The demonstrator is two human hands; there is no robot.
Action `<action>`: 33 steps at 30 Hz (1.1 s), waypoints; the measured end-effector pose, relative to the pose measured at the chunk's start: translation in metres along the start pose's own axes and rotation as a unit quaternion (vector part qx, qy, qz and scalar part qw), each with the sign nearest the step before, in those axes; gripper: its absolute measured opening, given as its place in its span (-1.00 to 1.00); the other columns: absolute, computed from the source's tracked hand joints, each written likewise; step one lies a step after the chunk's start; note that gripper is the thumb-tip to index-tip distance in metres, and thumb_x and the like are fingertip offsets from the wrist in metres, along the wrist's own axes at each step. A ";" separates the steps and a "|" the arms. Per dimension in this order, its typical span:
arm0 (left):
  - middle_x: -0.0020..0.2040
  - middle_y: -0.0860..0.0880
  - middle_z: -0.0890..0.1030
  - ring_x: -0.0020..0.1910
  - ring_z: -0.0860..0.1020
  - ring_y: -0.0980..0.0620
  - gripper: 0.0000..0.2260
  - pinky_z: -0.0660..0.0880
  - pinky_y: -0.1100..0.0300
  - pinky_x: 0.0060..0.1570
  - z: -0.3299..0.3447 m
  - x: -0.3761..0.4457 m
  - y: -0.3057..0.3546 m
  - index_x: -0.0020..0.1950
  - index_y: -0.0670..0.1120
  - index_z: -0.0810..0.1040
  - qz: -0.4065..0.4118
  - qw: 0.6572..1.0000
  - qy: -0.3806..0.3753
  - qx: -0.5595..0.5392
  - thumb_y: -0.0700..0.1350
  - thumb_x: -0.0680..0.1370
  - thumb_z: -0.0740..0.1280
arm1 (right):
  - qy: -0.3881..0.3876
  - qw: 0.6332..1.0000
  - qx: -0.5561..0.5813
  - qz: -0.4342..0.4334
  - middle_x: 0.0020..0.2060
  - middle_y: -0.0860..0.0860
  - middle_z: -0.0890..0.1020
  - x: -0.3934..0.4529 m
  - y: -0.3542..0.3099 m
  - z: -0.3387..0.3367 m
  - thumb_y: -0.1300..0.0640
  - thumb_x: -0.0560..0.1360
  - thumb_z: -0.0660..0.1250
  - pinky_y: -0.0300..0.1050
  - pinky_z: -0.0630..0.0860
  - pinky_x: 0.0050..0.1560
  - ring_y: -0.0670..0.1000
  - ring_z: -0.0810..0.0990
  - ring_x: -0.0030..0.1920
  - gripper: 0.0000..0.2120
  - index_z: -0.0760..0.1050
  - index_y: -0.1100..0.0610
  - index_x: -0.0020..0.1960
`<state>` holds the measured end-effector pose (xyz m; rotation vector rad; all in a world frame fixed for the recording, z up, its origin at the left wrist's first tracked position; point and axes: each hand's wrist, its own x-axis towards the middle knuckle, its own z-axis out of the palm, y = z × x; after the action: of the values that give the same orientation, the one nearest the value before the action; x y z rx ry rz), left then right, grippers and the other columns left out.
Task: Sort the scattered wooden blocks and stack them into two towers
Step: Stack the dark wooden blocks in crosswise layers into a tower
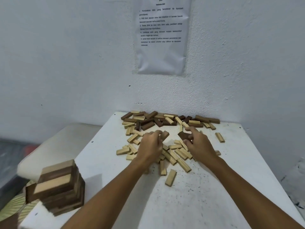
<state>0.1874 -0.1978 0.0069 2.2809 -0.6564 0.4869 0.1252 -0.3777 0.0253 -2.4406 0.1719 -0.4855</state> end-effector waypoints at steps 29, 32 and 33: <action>0.37 0.12 0.38 0.37 0.23 0.13 -0.32 0.24 0.06 0.32 -0.082 -0.147 0.002 0.37 0.17 0.47 0.008 0.968 -0.249 0.025 0.38 0.29 0.35 | -0.028 0.998 0.032 0.037 0.21 0.08 0.59 -0.019 0.004 0.005 0.15 0.54 0.30 -0.14 0.50 0.04 0.04 0.57 0.12 -0.70 0.55 0.03 0.27; 0.46 0.17 0.29 0.44 0.11 0.17 -0.27 0.13 0.08 0.35 -0.078 -0.145 0.001 0.44 0.19 0.37 0.034 0.962 -0.270 0.034 0.33 0.31 0.45 | -0.079 0.984 -0.151 0.060 0.46 0.09 0.34 0.008 0.030 0.008 0.09 0.59 0.20 0.14 0.24 0.37 0.18 0.27 0.43 -0.56 0.33 -0.07 0.46; 0.47 0.17 0.30 0.44 0.12 0.17 -0.27 0.13 0.08 0.36 -0.076 -0.143 0.000 0.45 0.18 0.37 0.039 0.961 -0.272 0.028 0.32 0.32 0.46 | -0.109 0.970 -0.208 0.059 0.50 0.09 0.24 0.013 0.032 0.009 0.08 0.62 0.15 0.20 0.15 0.39 0.19 0.14 0.48 -0.54 0.23 -0.06 0.51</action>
<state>0.0613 -0.0985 -0.0146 2.4616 -1.0100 -0.1044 0.1406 -0.4012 0.0035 -2.8483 0.3524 -0.1310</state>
